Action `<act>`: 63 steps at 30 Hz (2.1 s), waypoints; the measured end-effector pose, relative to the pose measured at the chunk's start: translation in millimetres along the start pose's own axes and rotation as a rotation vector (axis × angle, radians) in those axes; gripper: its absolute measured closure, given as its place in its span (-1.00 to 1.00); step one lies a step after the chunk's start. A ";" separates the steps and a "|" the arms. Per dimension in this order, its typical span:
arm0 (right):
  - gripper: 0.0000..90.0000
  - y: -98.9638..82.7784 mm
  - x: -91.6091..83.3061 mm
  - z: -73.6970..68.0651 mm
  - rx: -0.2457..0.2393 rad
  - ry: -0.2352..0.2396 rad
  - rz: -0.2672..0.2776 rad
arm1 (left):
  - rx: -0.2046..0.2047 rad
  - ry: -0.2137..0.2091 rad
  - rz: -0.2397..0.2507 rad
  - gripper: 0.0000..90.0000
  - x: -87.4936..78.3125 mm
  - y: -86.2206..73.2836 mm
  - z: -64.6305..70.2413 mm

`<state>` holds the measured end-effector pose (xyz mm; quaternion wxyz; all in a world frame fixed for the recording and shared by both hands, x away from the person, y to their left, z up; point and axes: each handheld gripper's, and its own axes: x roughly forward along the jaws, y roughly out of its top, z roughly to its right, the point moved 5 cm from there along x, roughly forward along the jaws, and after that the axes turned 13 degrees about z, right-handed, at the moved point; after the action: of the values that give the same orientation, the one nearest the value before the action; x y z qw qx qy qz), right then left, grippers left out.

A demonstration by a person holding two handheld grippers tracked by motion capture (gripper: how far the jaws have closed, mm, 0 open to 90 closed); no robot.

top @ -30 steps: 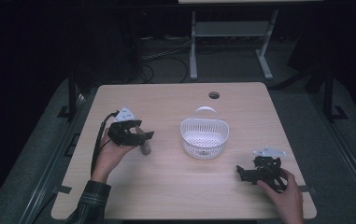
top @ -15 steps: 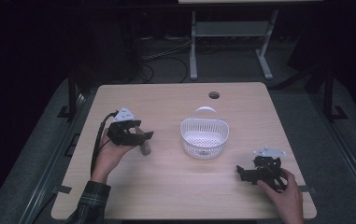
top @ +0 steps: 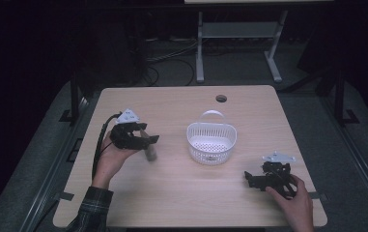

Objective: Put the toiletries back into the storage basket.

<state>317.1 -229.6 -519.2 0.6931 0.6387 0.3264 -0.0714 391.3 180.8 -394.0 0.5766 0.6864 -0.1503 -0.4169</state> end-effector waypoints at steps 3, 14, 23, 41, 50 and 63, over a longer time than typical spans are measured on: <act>-1.00 0.1 0.1 0.2 -0.003 0.000 0.002 | 0.000 -0.010 -0.001 -0.35 -1.2 4.5 0.9; -1.00 0.0 0.1 0.1 -0.001 -0.001 0.001 | 0.008 -0.033 -0.004 -0.35 -2.9 16.3 4.5; -1.00 0.1 0.0 0.2 -0.002 -0.001 0.002 | 0.021 -0.055 0.001 -0.35 -1.2 26.8 7.8; -1.00 0.1 0.1 0.1 -0.001 0.000 0.002 | 0.026 -0.089 0.013 -0.35 0.3 47.4 16.1; -1.00 0.1 -0.1 -0.1 0.001 0.000 0.001 | 0.038 -0.104 0.014 -0.35 3.4 55.6 21.2; -1.00 0.1 0.0 0.1 -0.001 0.000 0.002 | 0.047 -0.138 0.027 -0.35 5.7 69.1 29.4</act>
<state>317.2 -229.7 -519.1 0.6936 0.6385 0.3260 -0.0705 391.7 137.3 -332.6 0.5541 0.6674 -0.2086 -0.4517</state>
